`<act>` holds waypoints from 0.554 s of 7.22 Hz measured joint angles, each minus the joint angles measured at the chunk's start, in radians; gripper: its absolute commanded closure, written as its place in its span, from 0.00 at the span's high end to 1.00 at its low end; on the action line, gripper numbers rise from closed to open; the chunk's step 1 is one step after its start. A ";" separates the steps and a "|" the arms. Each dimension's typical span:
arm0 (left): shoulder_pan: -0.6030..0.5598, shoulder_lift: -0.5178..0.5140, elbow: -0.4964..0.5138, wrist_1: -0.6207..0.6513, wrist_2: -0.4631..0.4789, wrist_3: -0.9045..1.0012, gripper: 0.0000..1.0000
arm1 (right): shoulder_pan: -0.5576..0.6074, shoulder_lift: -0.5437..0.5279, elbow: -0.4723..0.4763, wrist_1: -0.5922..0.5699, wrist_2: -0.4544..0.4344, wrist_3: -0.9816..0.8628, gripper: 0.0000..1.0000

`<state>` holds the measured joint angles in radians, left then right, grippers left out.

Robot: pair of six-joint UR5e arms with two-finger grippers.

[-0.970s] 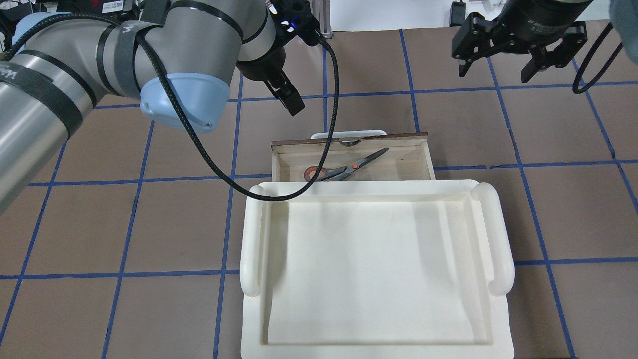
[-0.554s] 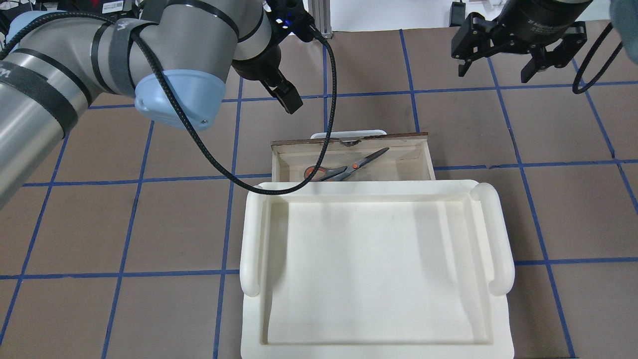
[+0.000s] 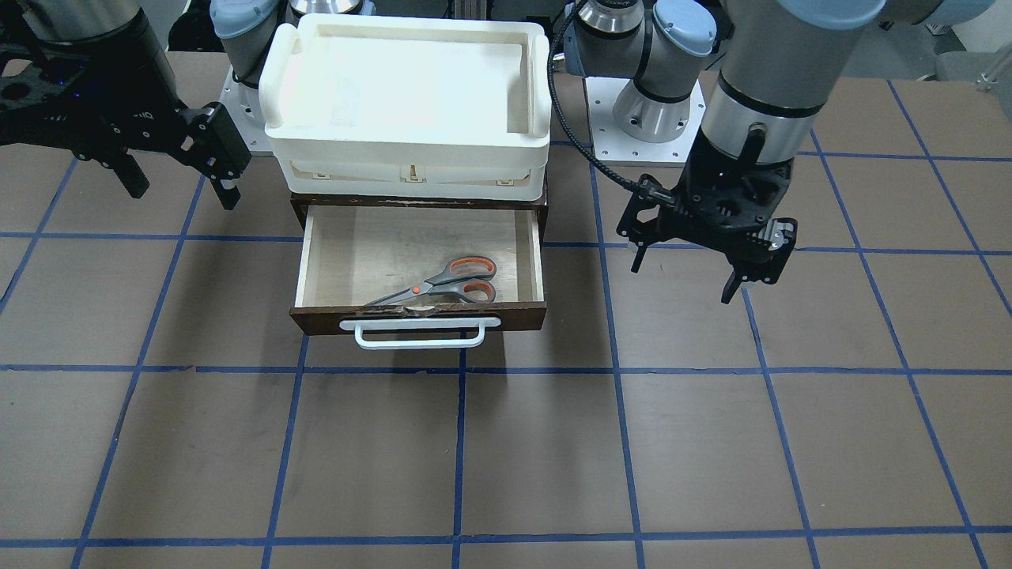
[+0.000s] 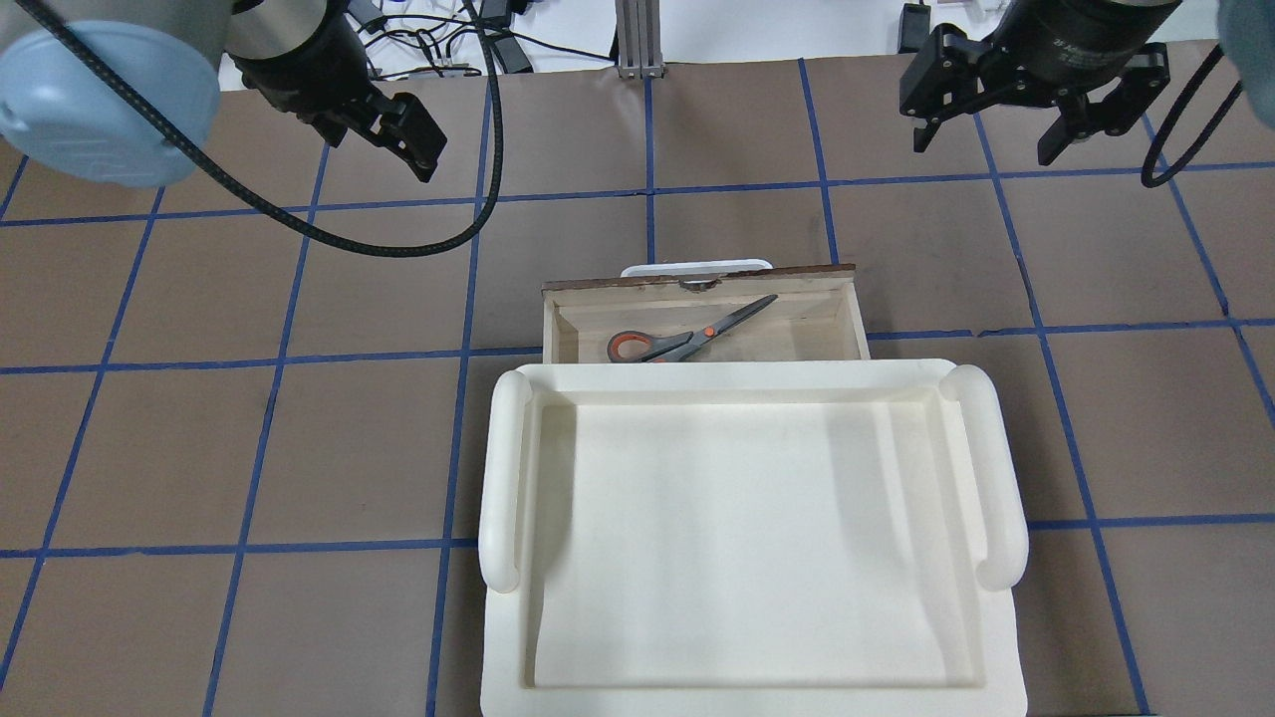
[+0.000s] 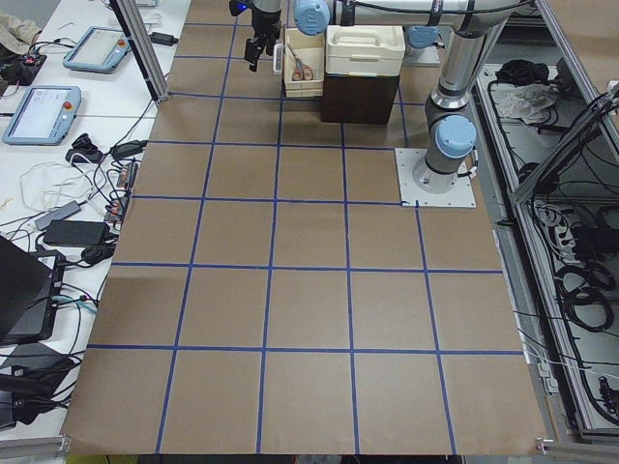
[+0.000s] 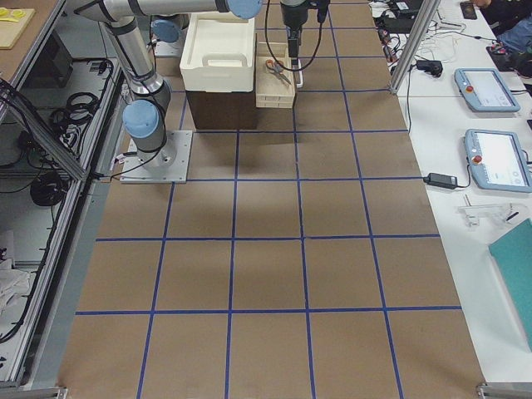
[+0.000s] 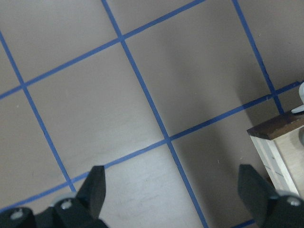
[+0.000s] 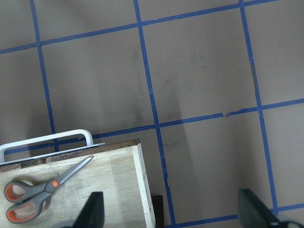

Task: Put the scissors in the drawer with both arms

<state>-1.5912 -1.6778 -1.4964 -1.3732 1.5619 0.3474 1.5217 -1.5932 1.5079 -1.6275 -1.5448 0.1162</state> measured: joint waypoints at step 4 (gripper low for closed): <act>0.015 0.072 -0.004 -0.177 -0.004 -0.309 1.00 | 0.000 0.001 0.000 0.000 0.000 -0.002 1.00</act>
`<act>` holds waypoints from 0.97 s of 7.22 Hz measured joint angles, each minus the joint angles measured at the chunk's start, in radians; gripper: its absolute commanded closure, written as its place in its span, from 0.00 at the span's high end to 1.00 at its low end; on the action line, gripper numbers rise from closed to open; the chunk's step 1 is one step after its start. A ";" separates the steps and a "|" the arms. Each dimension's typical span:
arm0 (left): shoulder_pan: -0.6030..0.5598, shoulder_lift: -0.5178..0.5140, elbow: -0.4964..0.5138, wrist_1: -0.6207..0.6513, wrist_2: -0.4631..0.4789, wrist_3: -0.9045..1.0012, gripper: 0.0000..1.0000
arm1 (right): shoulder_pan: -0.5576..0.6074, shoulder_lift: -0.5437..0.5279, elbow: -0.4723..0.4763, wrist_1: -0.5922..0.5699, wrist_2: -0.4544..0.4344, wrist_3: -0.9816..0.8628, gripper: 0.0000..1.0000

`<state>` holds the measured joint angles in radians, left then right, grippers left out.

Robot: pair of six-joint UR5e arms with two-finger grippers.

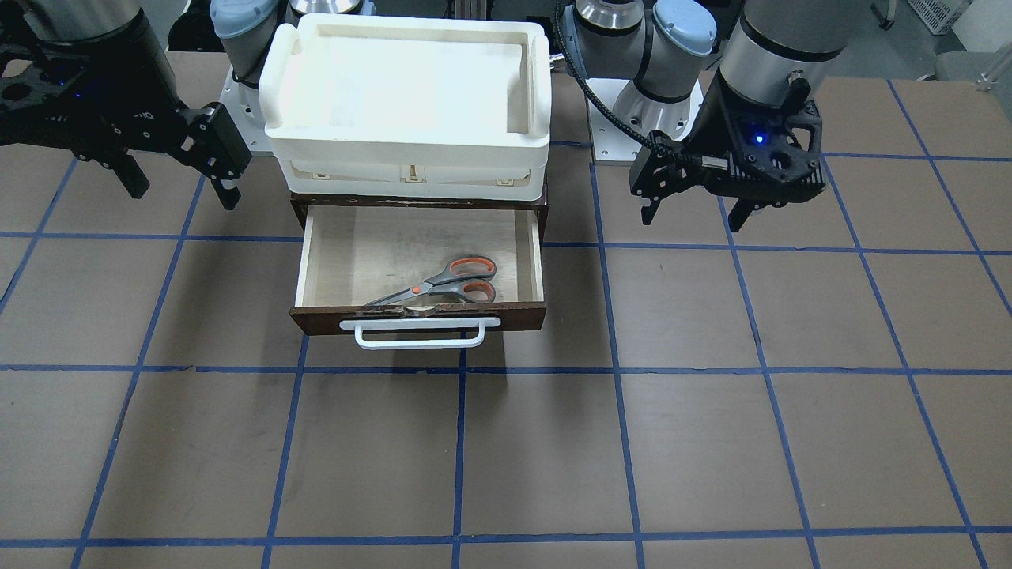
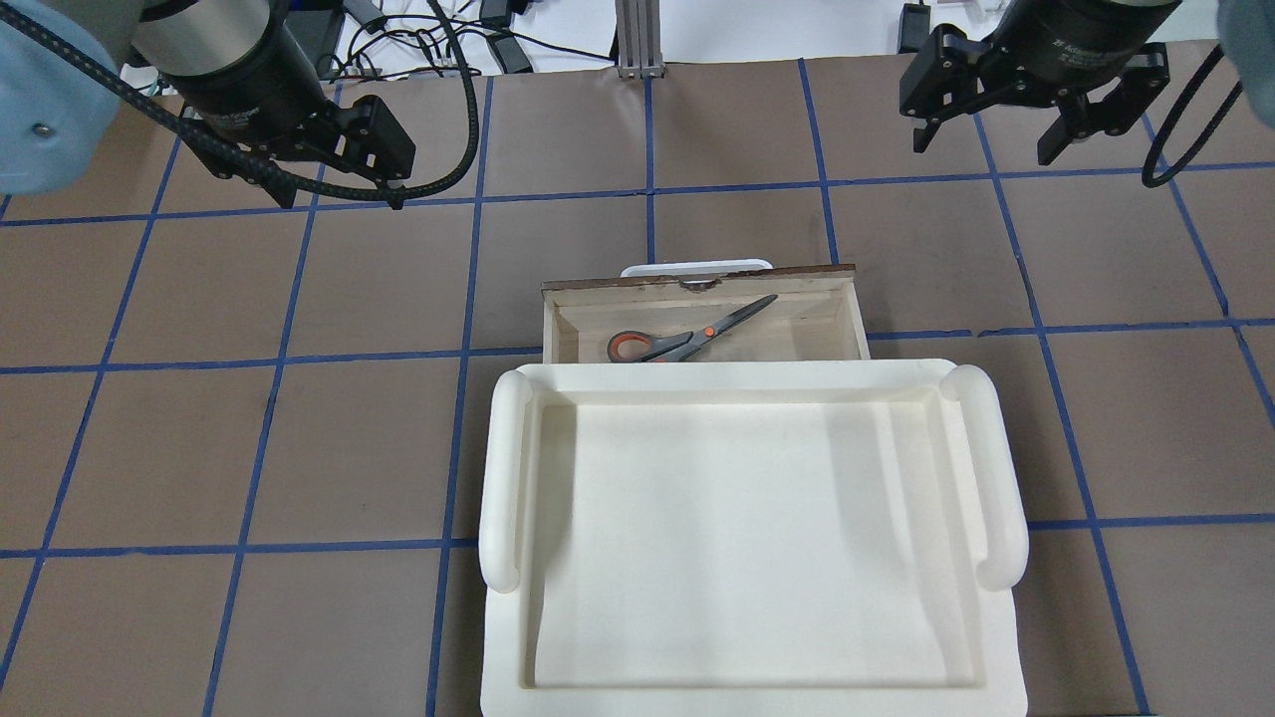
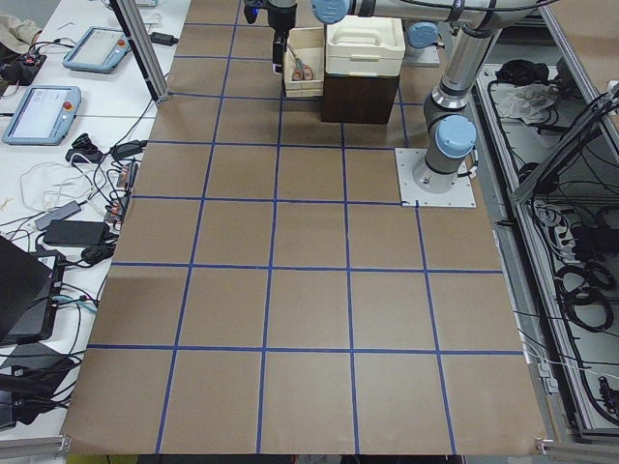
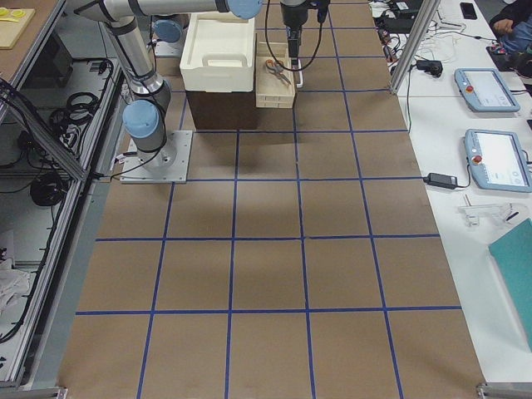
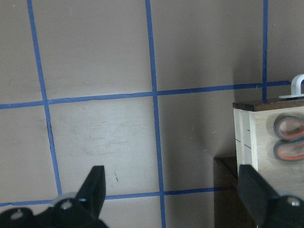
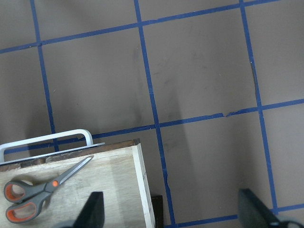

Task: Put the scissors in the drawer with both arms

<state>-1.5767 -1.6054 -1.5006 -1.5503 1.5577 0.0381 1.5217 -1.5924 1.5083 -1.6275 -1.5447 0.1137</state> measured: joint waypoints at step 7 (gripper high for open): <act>0.042 -0.018 -0.016 0.014 -0.006 -0.093 1.00 | 0.000 0.000 0.001 0.001 0.000 0.000 1.00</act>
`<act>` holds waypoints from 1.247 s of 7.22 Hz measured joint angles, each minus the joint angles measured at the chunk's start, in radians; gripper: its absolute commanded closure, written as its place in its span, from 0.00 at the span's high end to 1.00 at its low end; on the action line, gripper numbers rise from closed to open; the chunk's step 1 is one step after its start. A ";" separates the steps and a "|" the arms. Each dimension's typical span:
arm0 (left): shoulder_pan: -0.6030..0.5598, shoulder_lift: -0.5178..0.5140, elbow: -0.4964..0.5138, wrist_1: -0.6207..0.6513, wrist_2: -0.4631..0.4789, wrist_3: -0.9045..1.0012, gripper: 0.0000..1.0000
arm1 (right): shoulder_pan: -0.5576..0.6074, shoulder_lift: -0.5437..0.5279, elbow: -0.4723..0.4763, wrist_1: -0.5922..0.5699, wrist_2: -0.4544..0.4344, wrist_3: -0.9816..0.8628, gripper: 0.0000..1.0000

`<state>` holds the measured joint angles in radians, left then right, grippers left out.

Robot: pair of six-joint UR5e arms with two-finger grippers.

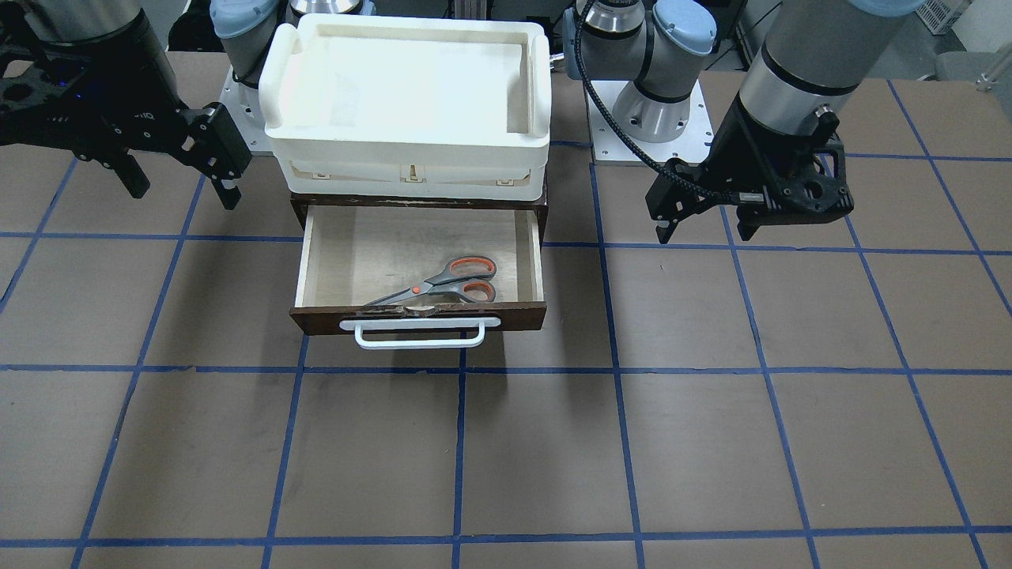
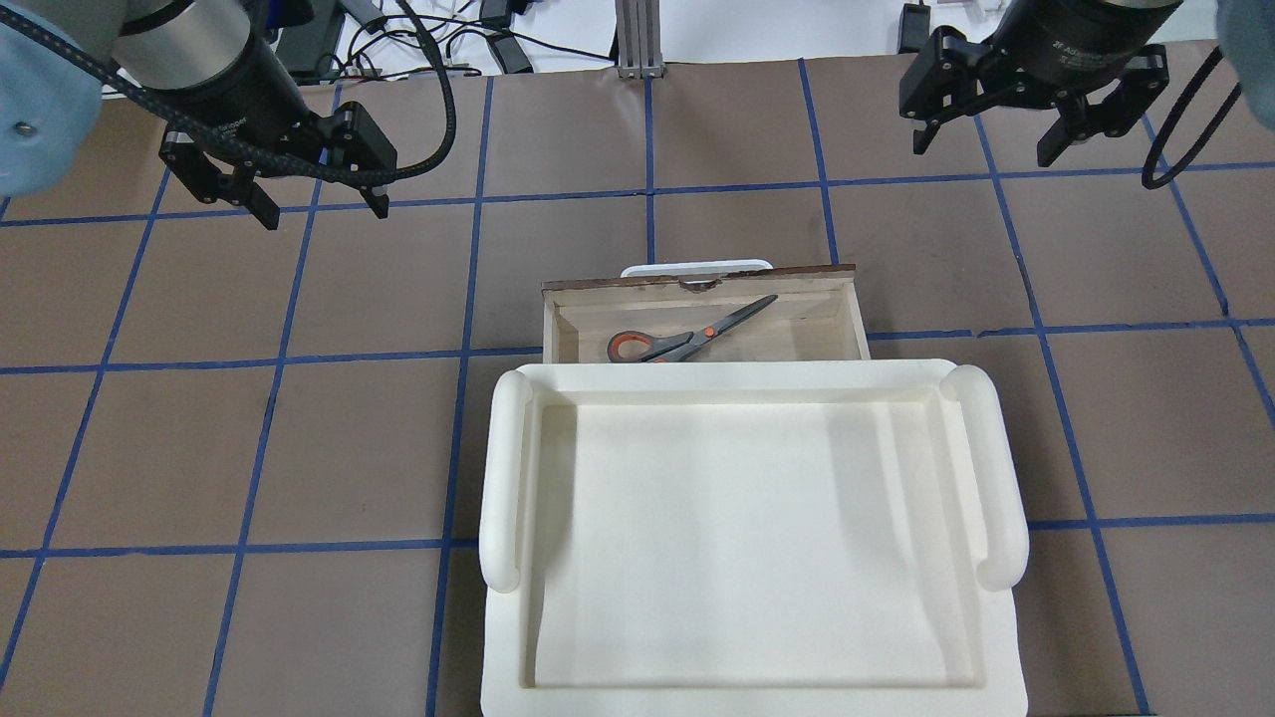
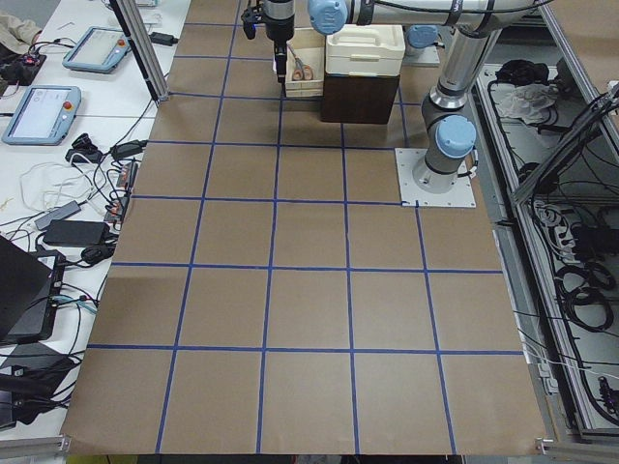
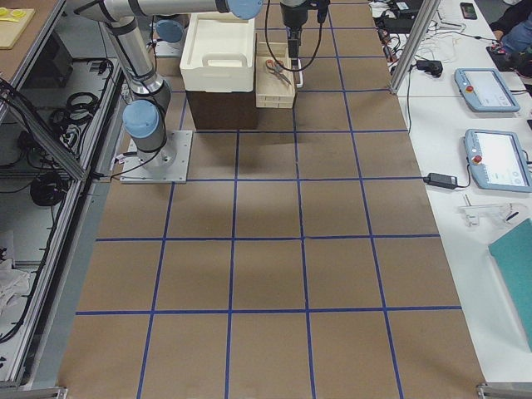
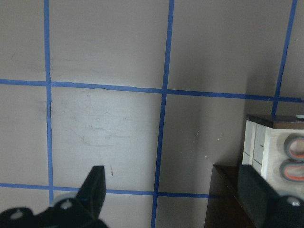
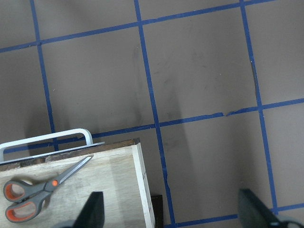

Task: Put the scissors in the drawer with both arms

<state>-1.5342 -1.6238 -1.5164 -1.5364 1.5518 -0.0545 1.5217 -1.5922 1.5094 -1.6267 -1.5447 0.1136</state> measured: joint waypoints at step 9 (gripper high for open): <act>0.031 0.026 -0.023 -0.002 -0.049 0.010 1.00 | 0.000 0.000 0.000 0.001 0.000 0.000 1.00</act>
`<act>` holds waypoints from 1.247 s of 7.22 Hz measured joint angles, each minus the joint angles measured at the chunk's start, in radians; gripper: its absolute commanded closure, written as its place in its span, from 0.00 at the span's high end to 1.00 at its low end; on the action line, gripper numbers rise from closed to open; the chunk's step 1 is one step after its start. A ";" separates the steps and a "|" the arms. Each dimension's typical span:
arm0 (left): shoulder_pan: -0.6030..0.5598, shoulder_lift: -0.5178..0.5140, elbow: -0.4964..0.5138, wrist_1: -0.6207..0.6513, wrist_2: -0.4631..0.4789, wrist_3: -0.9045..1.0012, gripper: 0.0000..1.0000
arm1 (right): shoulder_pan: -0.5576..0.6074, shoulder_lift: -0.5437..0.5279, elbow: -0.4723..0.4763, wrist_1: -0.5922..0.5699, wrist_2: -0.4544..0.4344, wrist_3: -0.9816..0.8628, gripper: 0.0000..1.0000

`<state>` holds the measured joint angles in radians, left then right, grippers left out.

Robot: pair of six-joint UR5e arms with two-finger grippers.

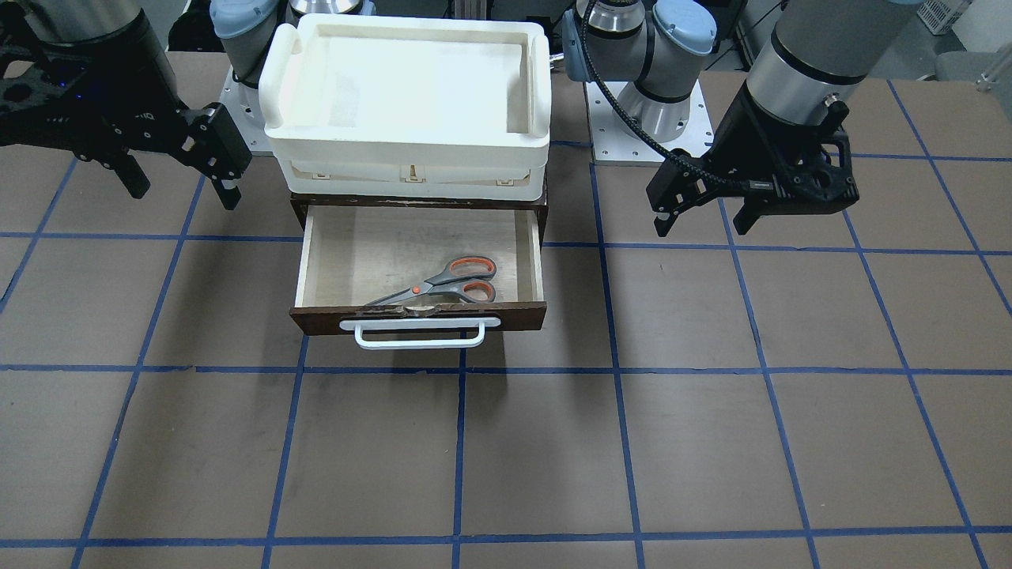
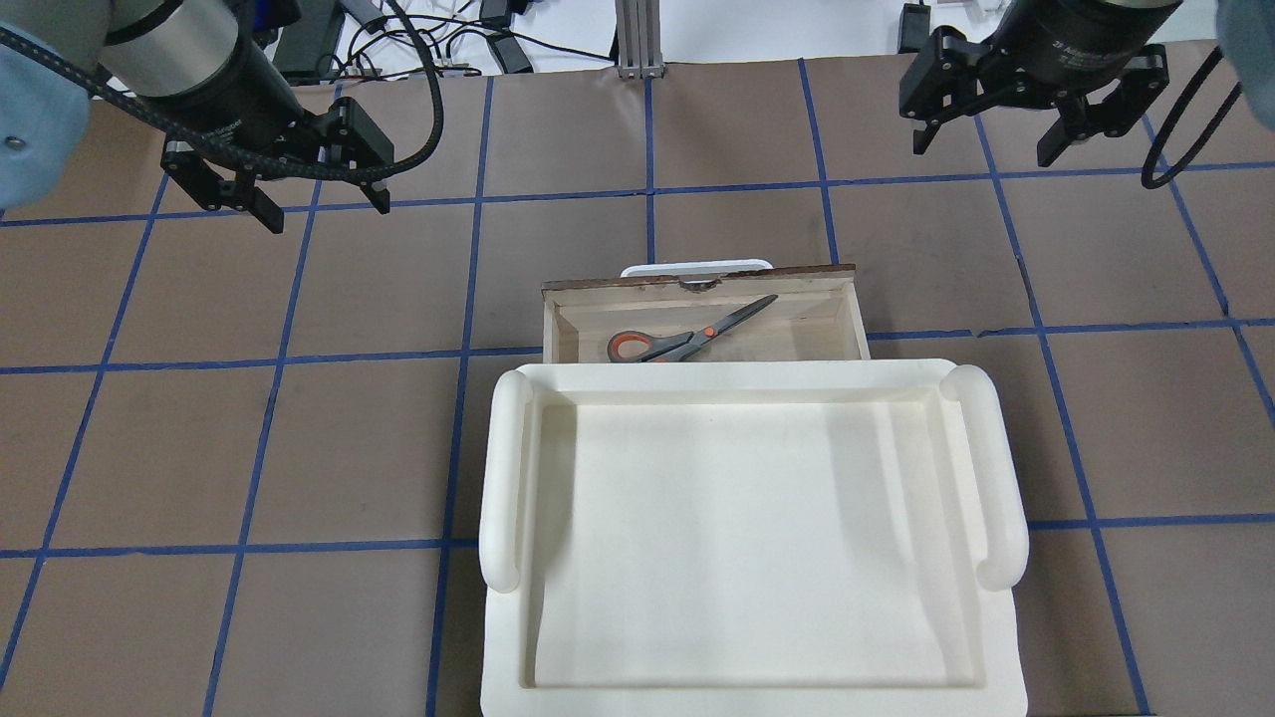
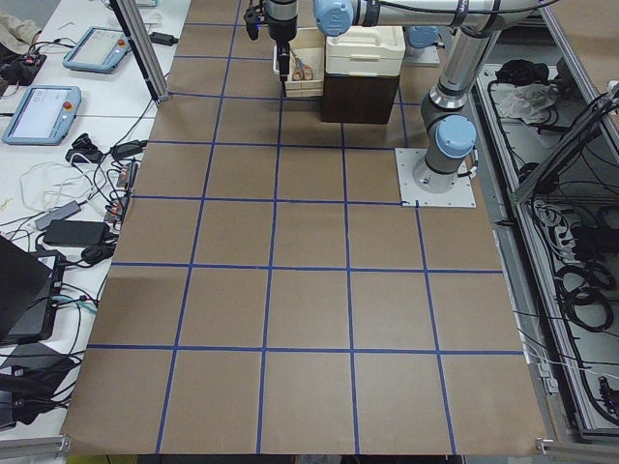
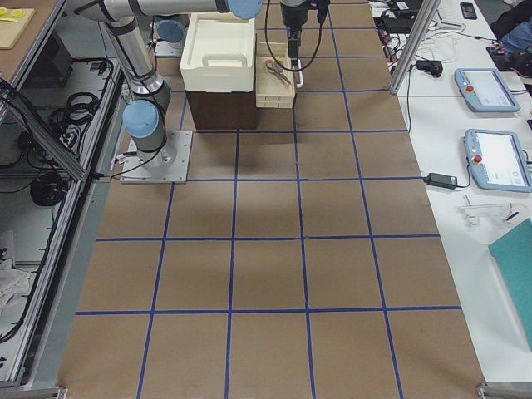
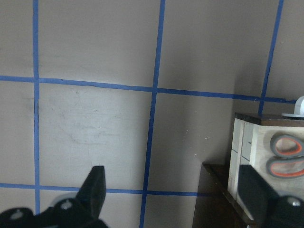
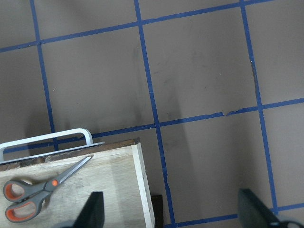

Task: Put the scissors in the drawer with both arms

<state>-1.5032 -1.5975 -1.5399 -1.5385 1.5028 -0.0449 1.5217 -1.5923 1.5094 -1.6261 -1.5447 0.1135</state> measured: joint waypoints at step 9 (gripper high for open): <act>0.015 0.002 0.000 -0.001 0.040 0.025 1.00 | 0.000 0.000 0.000 0.000 0.000 0.000 1.00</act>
<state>-1.4882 -1.5950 -1.5397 -1.5396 1.5425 -0.0198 1.5217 -1.5923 1.5094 -1.6260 -1.5447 0.1135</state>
